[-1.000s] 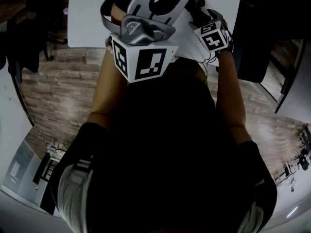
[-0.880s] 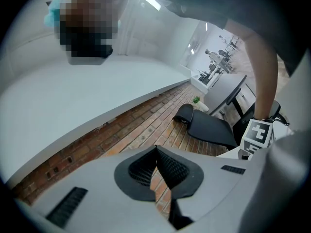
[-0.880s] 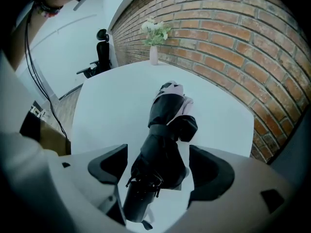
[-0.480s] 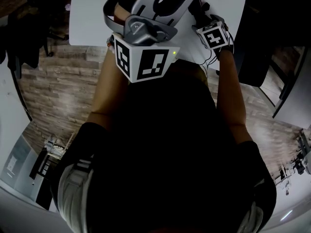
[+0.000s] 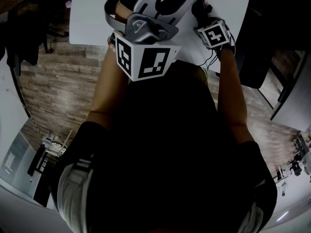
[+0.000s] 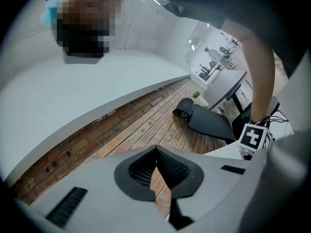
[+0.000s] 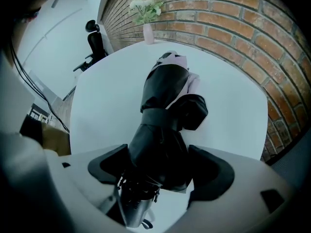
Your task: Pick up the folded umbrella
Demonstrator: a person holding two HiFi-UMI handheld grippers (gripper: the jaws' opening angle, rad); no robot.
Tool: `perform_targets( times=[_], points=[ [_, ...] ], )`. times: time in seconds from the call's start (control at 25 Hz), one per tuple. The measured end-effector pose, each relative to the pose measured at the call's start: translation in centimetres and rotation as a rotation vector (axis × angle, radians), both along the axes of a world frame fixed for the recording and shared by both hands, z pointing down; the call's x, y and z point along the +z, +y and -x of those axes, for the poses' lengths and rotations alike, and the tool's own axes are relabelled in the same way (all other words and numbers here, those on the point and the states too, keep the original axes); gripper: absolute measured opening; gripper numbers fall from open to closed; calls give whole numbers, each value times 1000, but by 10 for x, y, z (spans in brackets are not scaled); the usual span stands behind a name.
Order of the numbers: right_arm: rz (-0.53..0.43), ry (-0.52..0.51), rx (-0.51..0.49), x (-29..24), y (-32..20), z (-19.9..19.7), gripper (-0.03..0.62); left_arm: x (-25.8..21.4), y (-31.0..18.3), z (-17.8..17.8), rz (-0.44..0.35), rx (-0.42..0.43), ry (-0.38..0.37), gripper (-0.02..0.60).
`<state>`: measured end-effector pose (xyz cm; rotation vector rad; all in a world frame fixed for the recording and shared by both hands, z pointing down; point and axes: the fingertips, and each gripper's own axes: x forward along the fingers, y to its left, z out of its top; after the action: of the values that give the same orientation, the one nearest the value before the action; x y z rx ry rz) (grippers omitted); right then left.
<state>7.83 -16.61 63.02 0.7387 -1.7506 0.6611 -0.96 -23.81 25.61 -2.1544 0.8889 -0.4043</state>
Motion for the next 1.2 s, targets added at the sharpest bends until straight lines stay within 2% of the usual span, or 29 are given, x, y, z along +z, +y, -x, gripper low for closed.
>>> perform_targets(
  times=[0.08,0.16,0.2,0.28,0.56,0.76,0.96,1.2],
  points=[
    [25,33,-8,-1,1,-1,367,0,-2,1,-4,-5,1,14],
    [63,66,-5,-2,0,-4,219,0,-3,1,-7,-11,1,14],
    [82,72,5,-2,1,-6,205,0,-3,0,-6,-12,1,14],
    [102,68,16,-2,3,-9,201,2,-3,-1,-3,-10,0,14],
    [66,71,-6,-3,2,1,202,3,-4,0,4,-14,7,14],
    [89,63,6,-1,4,-5,201,6,-3,-3,12,-23,-1,14],
    [29,42,-8,-5,-1,1,192,9,-4,-3,27,-21,-7,14],
    [-28,68,-24,-10,4,-2,189,7,-1,-4,32,-25,-16,14]
  ],
)
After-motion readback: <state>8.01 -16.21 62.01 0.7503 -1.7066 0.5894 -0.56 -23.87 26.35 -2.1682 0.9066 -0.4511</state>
